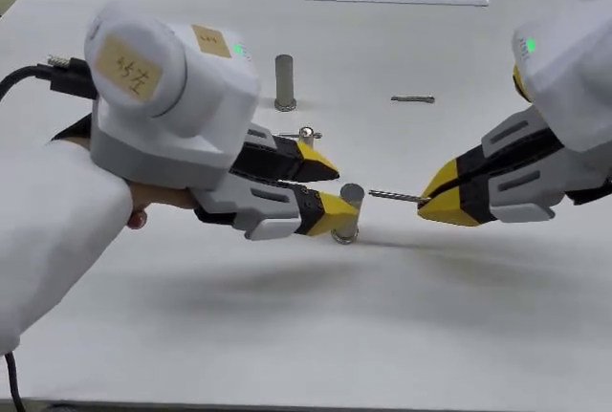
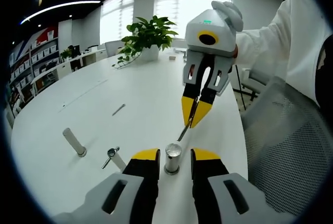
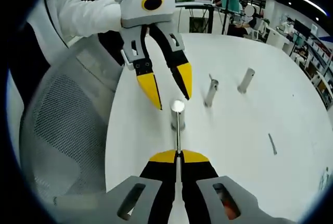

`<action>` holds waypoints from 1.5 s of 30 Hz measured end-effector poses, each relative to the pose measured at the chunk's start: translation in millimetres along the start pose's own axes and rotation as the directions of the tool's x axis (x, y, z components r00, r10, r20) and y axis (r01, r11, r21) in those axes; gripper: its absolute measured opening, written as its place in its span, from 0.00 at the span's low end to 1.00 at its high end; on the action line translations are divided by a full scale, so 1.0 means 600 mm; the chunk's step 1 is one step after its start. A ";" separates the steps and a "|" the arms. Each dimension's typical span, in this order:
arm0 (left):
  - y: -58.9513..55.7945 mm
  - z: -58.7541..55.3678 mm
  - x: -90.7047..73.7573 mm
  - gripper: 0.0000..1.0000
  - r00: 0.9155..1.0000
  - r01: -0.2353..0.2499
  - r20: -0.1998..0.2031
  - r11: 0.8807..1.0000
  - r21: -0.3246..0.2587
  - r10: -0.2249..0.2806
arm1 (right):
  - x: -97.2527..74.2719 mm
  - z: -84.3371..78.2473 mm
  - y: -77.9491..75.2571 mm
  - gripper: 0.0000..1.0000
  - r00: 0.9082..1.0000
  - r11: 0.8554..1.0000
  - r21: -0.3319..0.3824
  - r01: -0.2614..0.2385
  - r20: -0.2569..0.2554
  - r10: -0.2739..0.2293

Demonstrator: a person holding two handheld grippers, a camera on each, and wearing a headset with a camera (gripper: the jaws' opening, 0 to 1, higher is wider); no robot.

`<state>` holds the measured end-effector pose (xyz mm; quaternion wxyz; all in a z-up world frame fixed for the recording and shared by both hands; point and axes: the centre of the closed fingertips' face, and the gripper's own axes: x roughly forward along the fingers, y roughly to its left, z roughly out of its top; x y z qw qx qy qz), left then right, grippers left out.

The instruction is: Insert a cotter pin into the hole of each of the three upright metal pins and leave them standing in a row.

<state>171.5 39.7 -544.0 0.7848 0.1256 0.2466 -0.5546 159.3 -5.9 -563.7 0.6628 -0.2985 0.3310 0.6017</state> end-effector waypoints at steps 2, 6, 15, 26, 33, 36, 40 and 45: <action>0.000 -0.002 0.004 0.21 1.000 0.008 -0.009 1.000 0.007 -0.008 | 0.001 -0.003 -0.001 0.00 1.000 1.000 0.001 0.000 -0.002 0.000; 0.002 -0.006 0.009 0.19 1.000 0.012 -0.027 1.000 0.022 -0.012 | 0.002 -0.005 -0.002 0.00 1.000 1.000 0.009 0.000 -0.002 0.000; 0.007 -0.008 0.017 0.11 0.999 0.028 -0.038 0.999 0.036 -0.026 | 0.010 -0.007 -0.003 0.00 1.000 1.000 0.000 -0.015 -0.008 0.015; 0.002 -0.007 0.014 0.10 0.999 0.021 -0.035 0.996 0.086 -0.018 | 0.011 -0.004 -0.010 0.00 1.000 1.000 -0.012 -0.011 -0.012 0.011; 0.003 -0.007 0.014 0.10 0.999 0.016 -0.035 0.996 0.082 -0.013 | 0.019 0.006 -0.015 0.00 1.000 1.000 -0.022 -0.010 -0.005 0.010; 0.003 -0.008 0.014 0.10 0.999 0.017 -0.033 0.996 0.083 -0.014 | 0.024 0.013 -0.015 0.00 1.000 0.999 -0.031 -0.012 -0.001 0.012; 0.003 -0.008 0.014 0.10 0.999 0.017 -0.032 0.997 0.079 -0.015 | 0.033 0.023 -0.017 0.00 1.000 0.999 -0.043 -0.018 0.000 0.018; 0.004 -0.007 0.014 0.10 0.999 0.017 -0.030 0.997 0.074 -0.014 | 0.041 0.032 -0.016 0.00 1.000 0.998 -0.060 -0.027 -0.002 0.027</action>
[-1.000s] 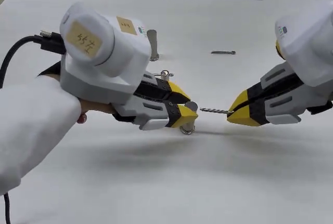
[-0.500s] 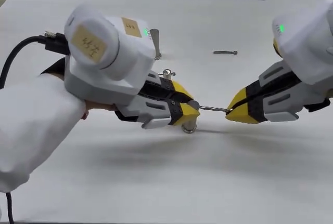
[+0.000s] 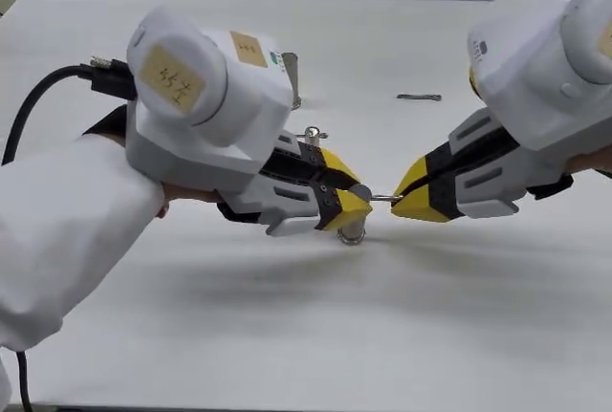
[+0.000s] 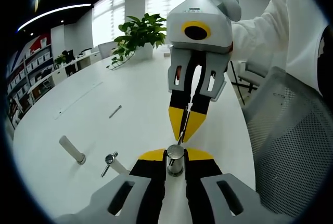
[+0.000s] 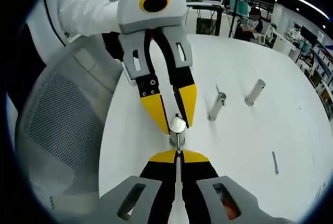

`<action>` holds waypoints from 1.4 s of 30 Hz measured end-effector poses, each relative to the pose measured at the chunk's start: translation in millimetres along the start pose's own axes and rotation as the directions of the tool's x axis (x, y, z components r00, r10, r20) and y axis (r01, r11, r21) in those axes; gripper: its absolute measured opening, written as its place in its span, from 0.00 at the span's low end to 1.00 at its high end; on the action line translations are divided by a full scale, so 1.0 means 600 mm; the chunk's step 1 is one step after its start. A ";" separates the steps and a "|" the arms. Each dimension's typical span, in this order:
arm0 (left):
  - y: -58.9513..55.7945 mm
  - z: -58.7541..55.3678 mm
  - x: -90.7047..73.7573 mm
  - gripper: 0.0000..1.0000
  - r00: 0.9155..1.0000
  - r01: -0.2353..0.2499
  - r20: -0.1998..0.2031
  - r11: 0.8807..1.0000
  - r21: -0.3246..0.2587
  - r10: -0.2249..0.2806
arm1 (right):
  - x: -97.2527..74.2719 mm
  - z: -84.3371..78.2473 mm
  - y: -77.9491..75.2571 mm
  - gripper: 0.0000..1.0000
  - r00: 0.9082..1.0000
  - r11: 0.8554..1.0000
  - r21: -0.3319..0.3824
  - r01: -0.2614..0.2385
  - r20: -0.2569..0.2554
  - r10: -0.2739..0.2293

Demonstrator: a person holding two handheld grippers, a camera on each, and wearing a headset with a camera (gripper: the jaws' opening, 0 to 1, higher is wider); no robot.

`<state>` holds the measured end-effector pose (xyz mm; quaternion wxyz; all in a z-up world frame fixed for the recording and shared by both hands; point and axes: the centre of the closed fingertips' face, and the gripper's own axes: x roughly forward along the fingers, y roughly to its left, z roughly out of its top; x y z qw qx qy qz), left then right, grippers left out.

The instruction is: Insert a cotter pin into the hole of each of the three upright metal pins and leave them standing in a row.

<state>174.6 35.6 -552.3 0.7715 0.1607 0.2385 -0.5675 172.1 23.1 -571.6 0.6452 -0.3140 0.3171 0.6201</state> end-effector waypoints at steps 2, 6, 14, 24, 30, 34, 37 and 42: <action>0.000 0.000 0.000 0.10 1.000 0.000 0.001 1.000 -0.001 0.000 | 0.004 0.004 0.001 0.00 1.000 1.000 -0.002 -0.003 0.003 0.003; 0.001 0.001 0.000 0.10 1.000 0.000 0.001 1.000 -0.001 0.000 | 0.010 0.012 0.000 0.00 1.000 1.000 0.003 -0.006 0.010 0.006; 0.002 0.001 0.000 0.10 1.000 0.001 -0.001 1.000 -0.001 -0.001 | 0.016 0.021 0.004 0.00 1.000 0.999 -0.052 -0.005 0.007 0.006; 0.002 0.001 0.000 0.10 1.000 -0.002 0.002 1.000 -0.009 0.002 | 0.014 0.023 0.001 0.00 0.999 1.000 0.008 0.016 0.032 -0.016; 0.002 0.001 0.000 0.10 1.000 -0.006 0.002 1.000 -0.010 0.006 | 0.003 0.025 0.000 0.07 0.999 0.999 0.024 0.026 0.046 -0.027; 0.002 0.001 0.001 0.10 1.000 -0.005 0.002 1.000 -0.008 0.005 | -0.002 0.023 0.004 0.06 0.999 0.999 0.026 0.022 0.046 -0.023; 0.002 0.001 0.001 0.10 1.000 -0.005 0.001 1.000 -0.008 0.005 | -0.007 0.022 0.006 0.04 0.998 0.999 0.030 0.023 0.052 -0.024; 0.002 0.001 0.002 0.10 1.000 -0.003 0.001 1.000 -0.006 0.003 | -0.012 0.024 0.006 0.04 0.996 0.998 0.063 0.017 0.081 -0.022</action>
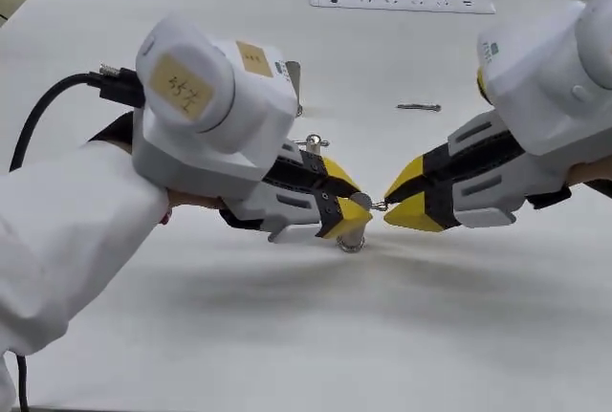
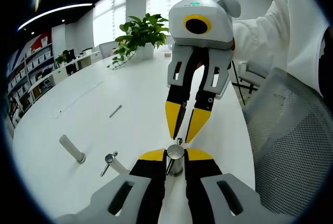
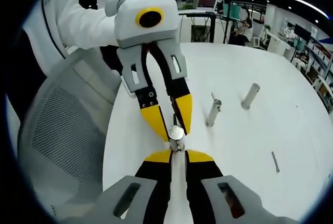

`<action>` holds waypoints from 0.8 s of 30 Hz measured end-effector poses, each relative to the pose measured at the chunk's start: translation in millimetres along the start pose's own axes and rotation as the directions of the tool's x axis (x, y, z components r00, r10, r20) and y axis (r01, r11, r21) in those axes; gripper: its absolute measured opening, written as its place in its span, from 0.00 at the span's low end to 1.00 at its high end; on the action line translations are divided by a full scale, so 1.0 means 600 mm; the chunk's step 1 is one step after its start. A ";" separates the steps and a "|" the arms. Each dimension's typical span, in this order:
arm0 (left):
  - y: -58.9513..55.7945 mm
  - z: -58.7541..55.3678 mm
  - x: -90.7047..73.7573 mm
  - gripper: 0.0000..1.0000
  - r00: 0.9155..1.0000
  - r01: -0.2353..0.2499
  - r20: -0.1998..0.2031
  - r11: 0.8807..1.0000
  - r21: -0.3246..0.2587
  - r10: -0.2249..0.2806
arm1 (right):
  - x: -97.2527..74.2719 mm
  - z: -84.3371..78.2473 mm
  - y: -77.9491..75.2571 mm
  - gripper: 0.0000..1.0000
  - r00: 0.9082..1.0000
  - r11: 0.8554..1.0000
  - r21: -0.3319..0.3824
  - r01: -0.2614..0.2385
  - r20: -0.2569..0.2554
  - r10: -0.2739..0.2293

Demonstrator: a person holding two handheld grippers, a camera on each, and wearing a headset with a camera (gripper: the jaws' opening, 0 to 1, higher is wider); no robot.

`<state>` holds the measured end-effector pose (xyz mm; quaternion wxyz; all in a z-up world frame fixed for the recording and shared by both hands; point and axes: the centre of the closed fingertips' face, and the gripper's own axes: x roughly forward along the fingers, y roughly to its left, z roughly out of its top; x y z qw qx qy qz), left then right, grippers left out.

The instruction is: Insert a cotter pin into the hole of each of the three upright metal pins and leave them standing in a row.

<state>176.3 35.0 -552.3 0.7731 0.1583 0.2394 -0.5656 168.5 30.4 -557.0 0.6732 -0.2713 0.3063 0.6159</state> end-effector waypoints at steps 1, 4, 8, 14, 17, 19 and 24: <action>0.000 0.000 0.000 0.10 1.000 0.000 0.000 1.000 -0.001 0.000 | -0.001 0.000 -0.001 0.03 1.000 1.000 -0.002 0.002 0.001 -0.002; 0.000 0.000 0.000 0.10 1.000 -0.001 0.001 1.000 -0.001 0.001 | -0.001 -0.001 -0.002 0.00 1.000 1.000 -0.010 0.004 0.001 -0.004; 0.000 0.000 0.000 0.10 1.000 -0.002 0.000 1.000 0.000 0.002 | 0.001 0.002 0.001 0.00 1.000 1.000 -0.010 -0.008 0.004 0.009; -0.001 0.000 0.001 0.10 1.000 -0.003 0.000 1.000 -0.001 0.003 | 0.002 0.009 0.001 0.00 1.000 0.999 -0.030 -0.012 0.009 0.012; -0.001 0.001 0.001 0.10 1.000 -0.007 0.003 1.000 -0.007 0.007 | 0.003 0.009 -0.004 0.00 1.000 1.000 -0.027 -0.008 0.013 0.009; -0.002 0.001 0.001 0.10 1.000 -0.008 0.004 1.000 -0.007 0.008 | 0.002 0.009 -0.004 0.00 1.000 1.000 -0.031 -0.007 0.015 0.008; -0.006 -0.007 -0.002 0.12 1.000 0.012 -0.006 1.000 -0.007 -0.012 | 0.002 0.008 -0.008 0.00 1.000 0.999 -0.035 0.013 0.012 -0.013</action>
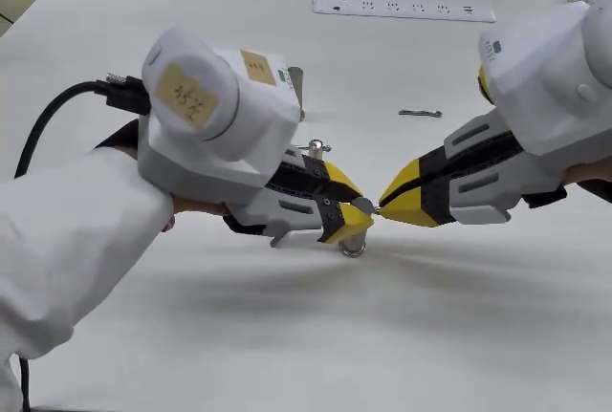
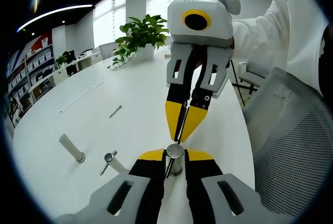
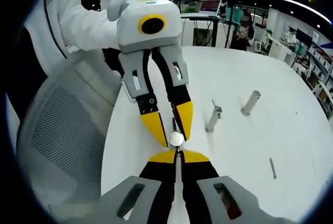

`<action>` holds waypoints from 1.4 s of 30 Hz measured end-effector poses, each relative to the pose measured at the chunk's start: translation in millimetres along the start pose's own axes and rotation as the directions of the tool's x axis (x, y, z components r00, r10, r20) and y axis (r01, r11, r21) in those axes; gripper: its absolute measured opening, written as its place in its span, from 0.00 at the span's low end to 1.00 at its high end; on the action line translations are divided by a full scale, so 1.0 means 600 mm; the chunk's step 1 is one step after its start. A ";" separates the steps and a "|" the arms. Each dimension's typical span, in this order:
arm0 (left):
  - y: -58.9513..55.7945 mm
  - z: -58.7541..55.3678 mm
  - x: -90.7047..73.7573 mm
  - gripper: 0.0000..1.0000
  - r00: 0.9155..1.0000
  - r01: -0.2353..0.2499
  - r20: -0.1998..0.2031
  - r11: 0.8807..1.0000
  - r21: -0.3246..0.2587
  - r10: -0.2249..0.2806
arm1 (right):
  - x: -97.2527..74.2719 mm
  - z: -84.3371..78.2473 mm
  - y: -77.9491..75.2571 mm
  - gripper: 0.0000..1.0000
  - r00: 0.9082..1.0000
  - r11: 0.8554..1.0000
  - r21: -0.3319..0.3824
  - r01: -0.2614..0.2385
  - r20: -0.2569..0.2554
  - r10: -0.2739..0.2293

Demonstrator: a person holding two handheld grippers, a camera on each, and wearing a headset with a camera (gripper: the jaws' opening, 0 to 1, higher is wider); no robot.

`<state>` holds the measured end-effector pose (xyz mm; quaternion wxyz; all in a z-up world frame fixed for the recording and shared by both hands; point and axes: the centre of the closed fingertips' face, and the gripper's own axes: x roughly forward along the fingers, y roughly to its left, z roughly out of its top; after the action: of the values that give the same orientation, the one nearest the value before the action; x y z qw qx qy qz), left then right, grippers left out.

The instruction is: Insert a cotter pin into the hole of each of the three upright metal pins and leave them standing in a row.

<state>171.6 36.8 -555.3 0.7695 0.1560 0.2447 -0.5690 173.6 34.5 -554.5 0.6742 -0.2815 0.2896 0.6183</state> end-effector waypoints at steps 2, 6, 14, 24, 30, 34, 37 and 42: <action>-0.002 -0.006 -0.002 0.14 1.000 0.002 -0.007 1.000 0.004 -0.002 | 0.000 0.000 -0.001 0.00 1.000 1.000 -0.006 0.005 -0.001 -0.005; -0.006 -0.023 -0.009 0.30 1.000 -0.015 -0.012 1.000 -0.006 0.015 | -0.001 0.000 0.004 0.10 1.000 1.000 0.003 -0.005 -0.004 0.005; -0.042 -0.041 -0.022 0.70 0.999 0.035 0.034 0.989 -0.143 -0.031 | 0.013 0.006 0.009 0.16 1.000 1.000 0.023 -0.015 -0.006 0.015; -0.047 -0.059 -0.030 0.99 0.999 -0.020 0.044 0.968 -0.249 0.032 | 0.032 0.012 0.015 0.17 1.000 0.998 0.053 -0.027 -0.006 0.028; -0.049 -0.066 -0.034 0.99 0.999 -0.033 0.025 0.970 -0.243 0.040 | 0.037 0.006 0.011 0.16 1.000 0.998 0.058 -0.027 -0.014 0.028; -0.050 -0.062 -0.035 0.99 0.999 -0.030 0.031 0.968 -0.251 0.039 | 0.041 0.003 0.008 0.14 1.000 0.998 0.056 -0.026 -0.014 0.026; -0.052 -0.062 -0.034 0.99 0.999 -0.028 0.030 0.968 -0.249 0.036 | 0.042 0.003 0.010 0.13 0.999 0.998 0.058 -0.033 -0.012 0.034; -0.046 -0.064 -0.033 0.99 0.998 -0.050 0.017 0.972 -0.230 0.055 | 0.049 -0.002 0.012 0.10 0.999 0.998 0.057 -0.037 -0.019 0.038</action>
<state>133.1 64.3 -575.3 0.7998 0.0659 0.2956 -0.5182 168.2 54.1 -577.2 0.6674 -0.2630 0.3189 0.6195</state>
